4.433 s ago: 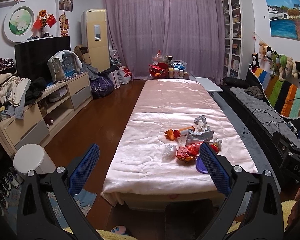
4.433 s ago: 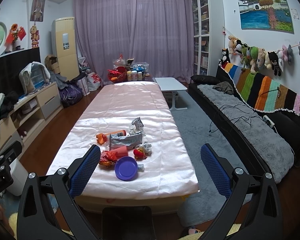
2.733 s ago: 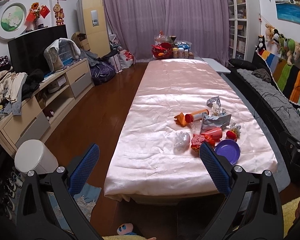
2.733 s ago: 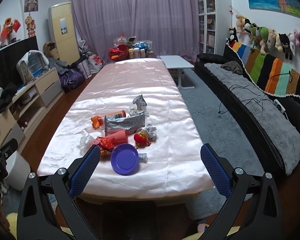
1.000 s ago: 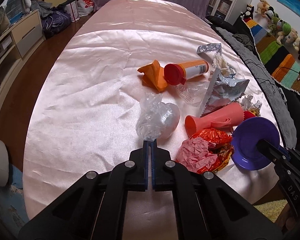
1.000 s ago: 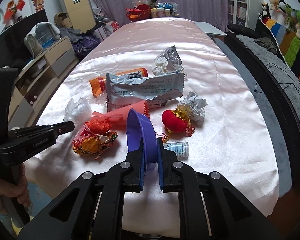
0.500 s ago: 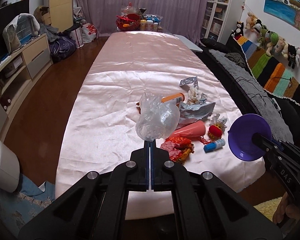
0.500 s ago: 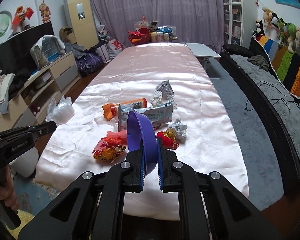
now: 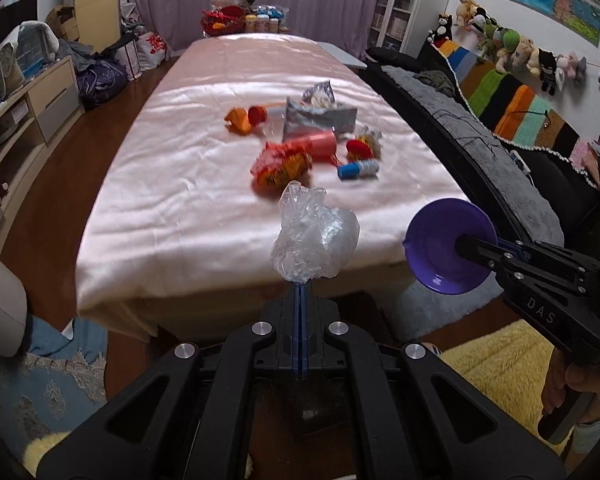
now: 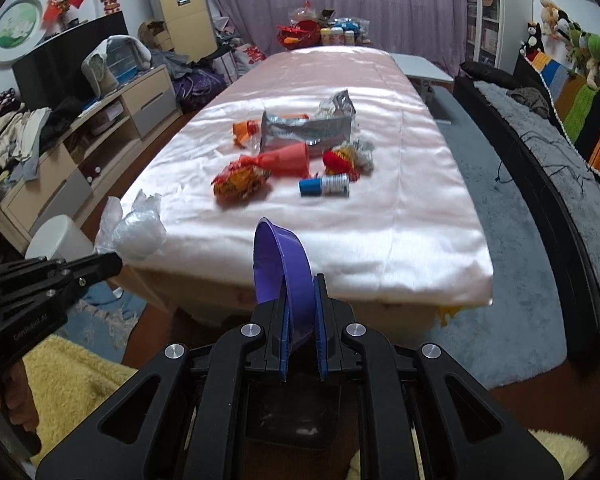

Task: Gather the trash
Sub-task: 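Carry the purple plate and clear bag to the bin and release both, then grasp the blue-capped bottle with the right tool while the left grasps the red wrapper, then lower the bottle and red wrapper into the bin and open both tools, then grasp the crumpled foil with the right tool while the left grasps the pink horn, then carry the foil and pink horn to the bin and release both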

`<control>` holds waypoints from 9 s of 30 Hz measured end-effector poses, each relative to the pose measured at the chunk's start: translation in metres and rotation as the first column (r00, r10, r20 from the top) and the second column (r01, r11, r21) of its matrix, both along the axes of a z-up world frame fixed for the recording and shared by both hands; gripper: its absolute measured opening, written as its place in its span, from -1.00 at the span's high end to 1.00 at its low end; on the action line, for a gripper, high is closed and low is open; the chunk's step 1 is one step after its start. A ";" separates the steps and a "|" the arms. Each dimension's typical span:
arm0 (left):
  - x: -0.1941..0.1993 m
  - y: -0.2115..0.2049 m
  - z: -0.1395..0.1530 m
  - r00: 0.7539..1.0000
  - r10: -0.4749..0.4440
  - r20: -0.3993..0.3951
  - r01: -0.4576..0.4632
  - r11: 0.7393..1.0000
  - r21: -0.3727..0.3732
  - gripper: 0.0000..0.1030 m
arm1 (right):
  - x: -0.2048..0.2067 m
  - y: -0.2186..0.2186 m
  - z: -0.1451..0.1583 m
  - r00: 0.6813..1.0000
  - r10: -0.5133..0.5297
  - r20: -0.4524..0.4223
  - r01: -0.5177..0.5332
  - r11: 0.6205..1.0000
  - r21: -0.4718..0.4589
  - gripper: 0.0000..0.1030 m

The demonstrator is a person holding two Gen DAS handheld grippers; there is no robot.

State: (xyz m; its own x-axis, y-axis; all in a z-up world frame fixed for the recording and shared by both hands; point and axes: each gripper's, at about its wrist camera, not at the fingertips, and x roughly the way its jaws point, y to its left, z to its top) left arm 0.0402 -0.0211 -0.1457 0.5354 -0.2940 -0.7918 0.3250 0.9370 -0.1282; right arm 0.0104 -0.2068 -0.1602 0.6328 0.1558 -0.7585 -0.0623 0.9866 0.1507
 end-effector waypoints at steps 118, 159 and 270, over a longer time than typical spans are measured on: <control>0.014 0.001 -0.068 0.987 -0.022 -0.158 0.023 1.000 0.005 0.29 | 0.015 -0.007 -0.060 0.991 -0.034 -0.132 0.039 0.999 0.036 -0.15; 0.034 0.009 -0.064 0.987 0.046 -0.157 -0.039 0.998 0.042 -0.66 | 0.046 -0.041 -0.037 0.989 -0.117 -0.093 0.125 0.989 0.082 -0.37; -0.025 -0.019 -0.111 0.987 -0.007 -0.161 0.007 1.000 -0.003 -0.75 | 0.012 0.011 -0.083 0.983 0.042 -0.179 -0.023 0.993 0.112 0.72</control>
